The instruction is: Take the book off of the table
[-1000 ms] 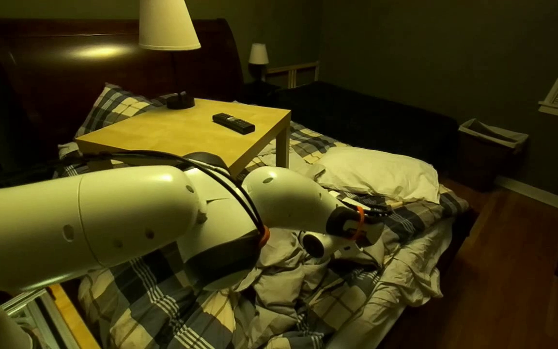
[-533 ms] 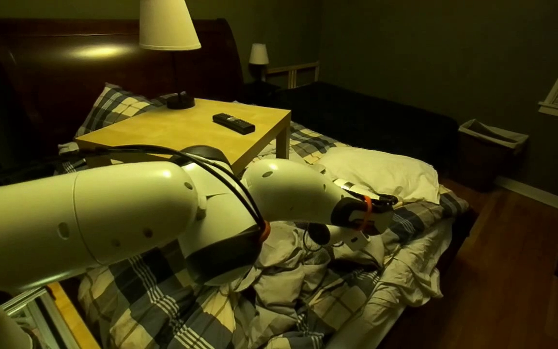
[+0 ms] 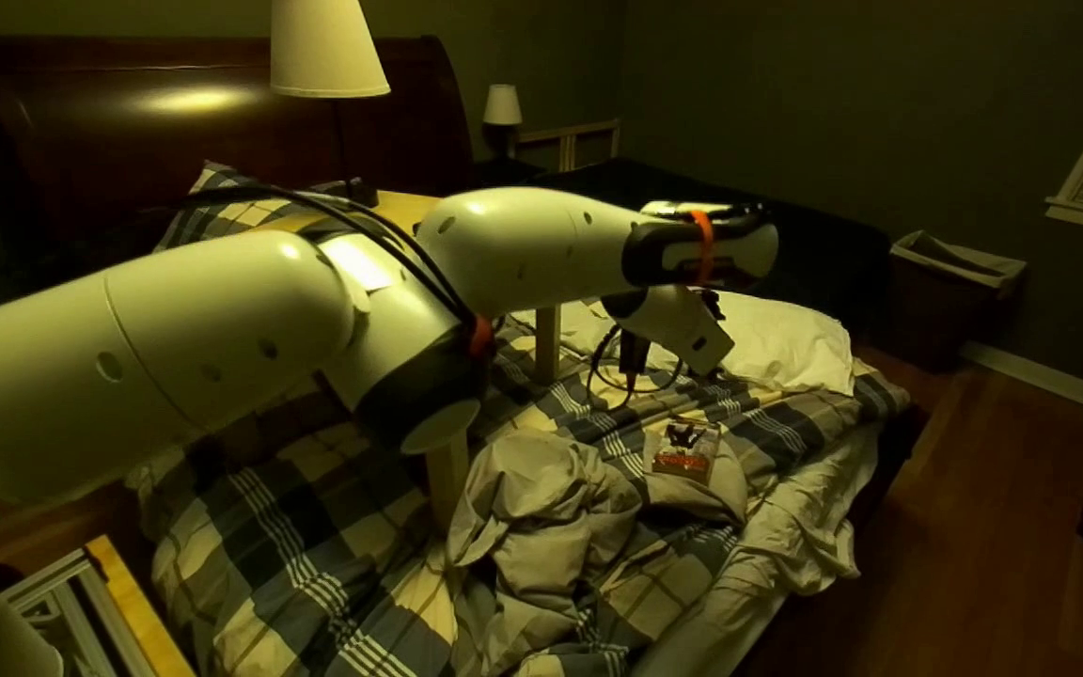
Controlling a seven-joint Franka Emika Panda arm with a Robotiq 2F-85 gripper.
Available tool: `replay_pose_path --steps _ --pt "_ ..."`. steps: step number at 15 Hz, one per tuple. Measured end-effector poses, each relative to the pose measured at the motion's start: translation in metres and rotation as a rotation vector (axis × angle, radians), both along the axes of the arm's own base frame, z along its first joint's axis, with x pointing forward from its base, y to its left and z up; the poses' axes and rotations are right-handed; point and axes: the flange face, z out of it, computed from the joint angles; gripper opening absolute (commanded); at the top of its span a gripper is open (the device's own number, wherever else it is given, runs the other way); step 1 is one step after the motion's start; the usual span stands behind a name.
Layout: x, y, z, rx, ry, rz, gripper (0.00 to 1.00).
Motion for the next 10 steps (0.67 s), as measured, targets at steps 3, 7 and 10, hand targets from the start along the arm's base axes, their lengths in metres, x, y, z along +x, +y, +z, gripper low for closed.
replay_pose_path --steps 3,7,10 --pt "-0.007 0.037 0.066 -0.036 0.091 0.086 1.00" --pt "-0.026 0.049 0.126 -0.085 0.182 0.168 1.00" --pt "-0.048 0.040 0.151 -0.113 0.270 0.276 1.00"
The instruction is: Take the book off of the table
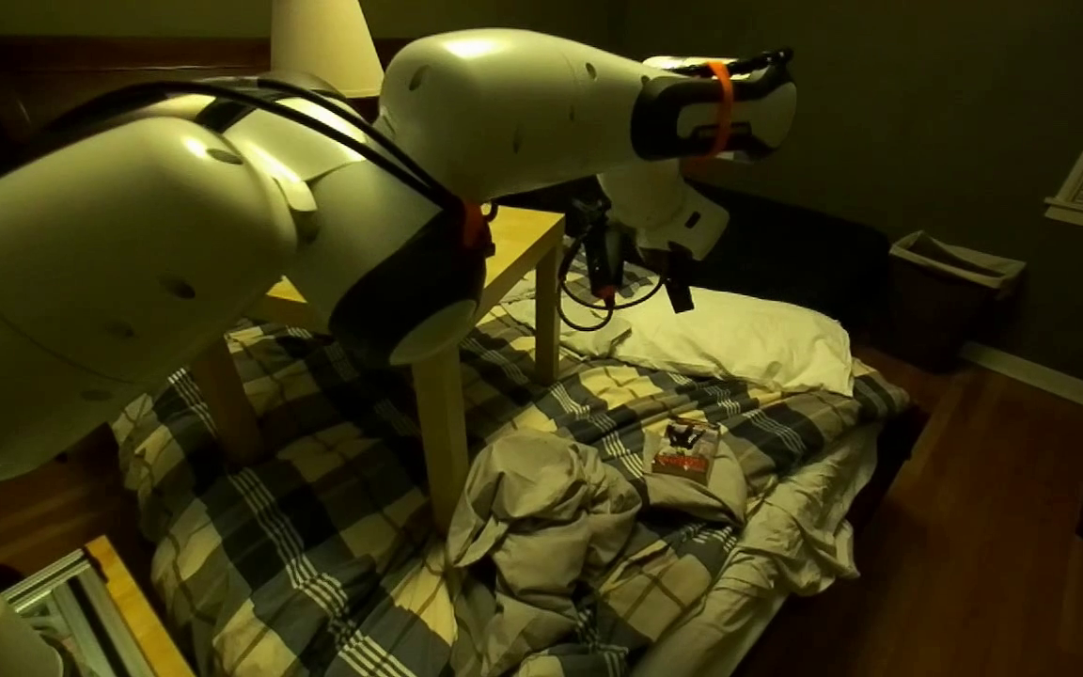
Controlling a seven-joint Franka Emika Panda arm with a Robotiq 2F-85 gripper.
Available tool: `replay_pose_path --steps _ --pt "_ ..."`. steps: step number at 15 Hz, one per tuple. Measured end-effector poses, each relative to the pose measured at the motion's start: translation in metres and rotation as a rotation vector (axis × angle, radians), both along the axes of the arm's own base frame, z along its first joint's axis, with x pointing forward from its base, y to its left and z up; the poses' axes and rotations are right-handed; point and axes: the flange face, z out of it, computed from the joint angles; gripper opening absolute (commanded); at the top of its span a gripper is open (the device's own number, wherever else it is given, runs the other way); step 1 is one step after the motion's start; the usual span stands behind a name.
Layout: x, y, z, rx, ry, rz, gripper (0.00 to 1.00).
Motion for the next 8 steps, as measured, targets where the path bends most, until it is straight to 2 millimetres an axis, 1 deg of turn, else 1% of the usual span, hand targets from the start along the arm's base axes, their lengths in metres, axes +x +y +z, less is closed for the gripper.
replay_pose_path --steps 2,4,8 --pt "-0.016 -0.012 0.011 -0.022 0.058 0.080 1.00" --pt "-0.031 -0.022 0.016 -0.031 0.113 0.158 1.00" --pt "-0.055 -0.032 0.013 -0.044 0.213 0.293 1.00"
